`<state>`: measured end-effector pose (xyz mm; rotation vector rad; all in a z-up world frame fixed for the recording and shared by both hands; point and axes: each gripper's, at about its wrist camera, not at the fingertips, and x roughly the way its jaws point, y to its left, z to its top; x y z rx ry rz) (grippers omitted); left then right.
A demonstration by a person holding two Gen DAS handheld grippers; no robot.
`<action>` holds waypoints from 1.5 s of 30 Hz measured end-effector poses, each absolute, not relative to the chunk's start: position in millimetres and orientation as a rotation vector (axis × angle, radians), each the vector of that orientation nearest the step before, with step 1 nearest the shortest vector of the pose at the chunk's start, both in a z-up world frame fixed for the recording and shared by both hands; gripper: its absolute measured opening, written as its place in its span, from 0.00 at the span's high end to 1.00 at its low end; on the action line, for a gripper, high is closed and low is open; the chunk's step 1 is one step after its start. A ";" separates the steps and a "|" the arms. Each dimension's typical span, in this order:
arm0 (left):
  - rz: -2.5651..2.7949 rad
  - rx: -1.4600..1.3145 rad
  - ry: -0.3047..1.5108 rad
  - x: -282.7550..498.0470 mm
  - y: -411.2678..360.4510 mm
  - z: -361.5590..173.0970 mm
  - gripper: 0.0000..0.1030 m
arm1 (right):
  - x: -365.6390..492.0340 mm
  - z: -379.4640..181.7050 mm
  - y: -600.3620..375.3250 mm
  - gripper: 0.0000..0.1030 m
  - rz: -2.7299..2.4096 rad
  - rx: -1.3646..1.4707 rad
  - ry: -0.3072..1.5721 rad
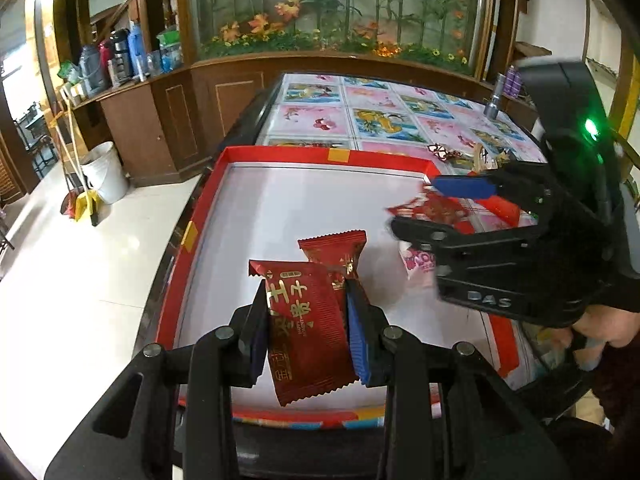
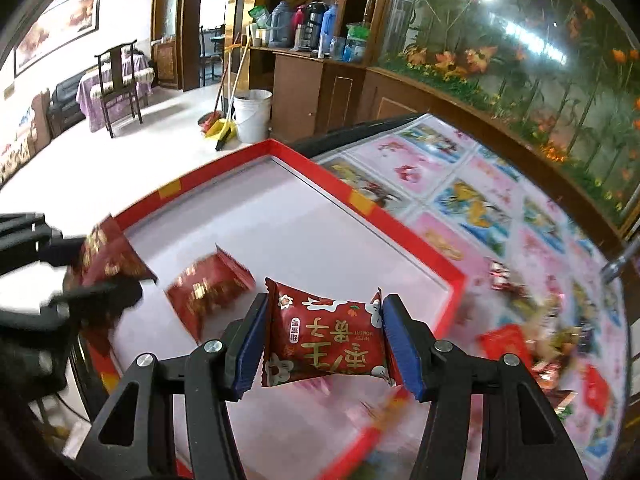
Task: Organize snacks
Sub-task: 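Carry red packet into box with left tool while right tool releases its packet there, then move both open tools back over the snack pile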
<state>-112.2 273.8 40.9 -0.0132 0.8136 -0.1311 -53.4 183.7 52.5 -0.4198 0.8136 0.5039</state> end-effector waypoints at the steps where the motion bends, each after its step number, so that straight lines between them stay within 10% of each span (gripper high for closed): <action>1: -0.130 -0.007 0.813 -108.6 273.5 40.1 0.69 | -47.9 49.8 186.8 0.42 0.532 -0.387 0.821; 14: -0.149 0.031 0.777 -115.4 253.8 46.3 0.34 | -23.5 81.2 83.7 0.19 0.487 -0.197 0.770; 28: -0.327 0.262 0.783 -115.2 132.5 48.3 0.33 | 7.8 46.0 -131.6 0.17 0.264 0.227 0.839; 45: -0.397 0.303 0.814 -119.1 112.9 50.5 0.30 | 38.7 9.4 -10.8 0.17 0.427 -0.162 1.017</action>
